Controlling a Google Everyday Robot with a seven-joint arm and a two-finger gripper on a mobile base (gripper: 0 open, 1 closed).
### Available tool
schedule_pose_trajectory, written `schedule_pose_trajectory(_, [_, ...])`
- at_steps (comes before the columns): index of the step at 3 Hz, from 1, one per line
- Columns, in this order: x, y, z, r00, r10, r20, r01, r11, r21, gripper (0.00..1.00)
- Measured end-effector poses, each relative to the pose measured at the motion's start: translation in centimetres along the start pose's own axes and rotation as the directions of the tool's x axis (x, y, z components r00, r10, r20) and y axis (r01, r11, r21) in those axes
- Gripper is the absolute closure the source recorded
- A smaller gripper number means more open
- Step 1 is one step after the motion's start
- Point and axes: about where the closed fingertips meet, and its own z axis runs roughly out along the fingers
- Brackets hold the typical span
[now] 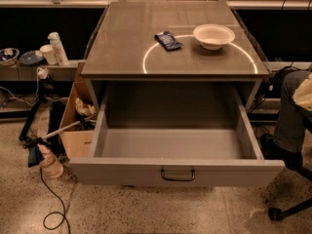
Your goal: Close top drawer
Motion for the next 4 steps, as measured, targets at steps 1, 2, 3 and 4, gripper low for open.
schedule_pose_trajectory(1, [1.0, 0.4, -0.2, 0.991, -0.048, 0.125, 0.058, 0.9955, -0.075, 1.00])
schedule_pose_trajectory(2, [0.7, 0.4, 0.1, 0.991, -0.047, 0.127, 0.057, 0.9956, -0.074, 1.00])
schedule_pose_trajectory(3, [1.1, 1.5, 0.8, 0.991, -0.024, 0.131, 0.036, 0.9956, -0.086, 1.00])
schedule_pose_trajectory(4, [2.2, 3.4, 1.6, 0.992, 0.019, 0.127, -0.006, 0.9950, -0.100, 1.00])
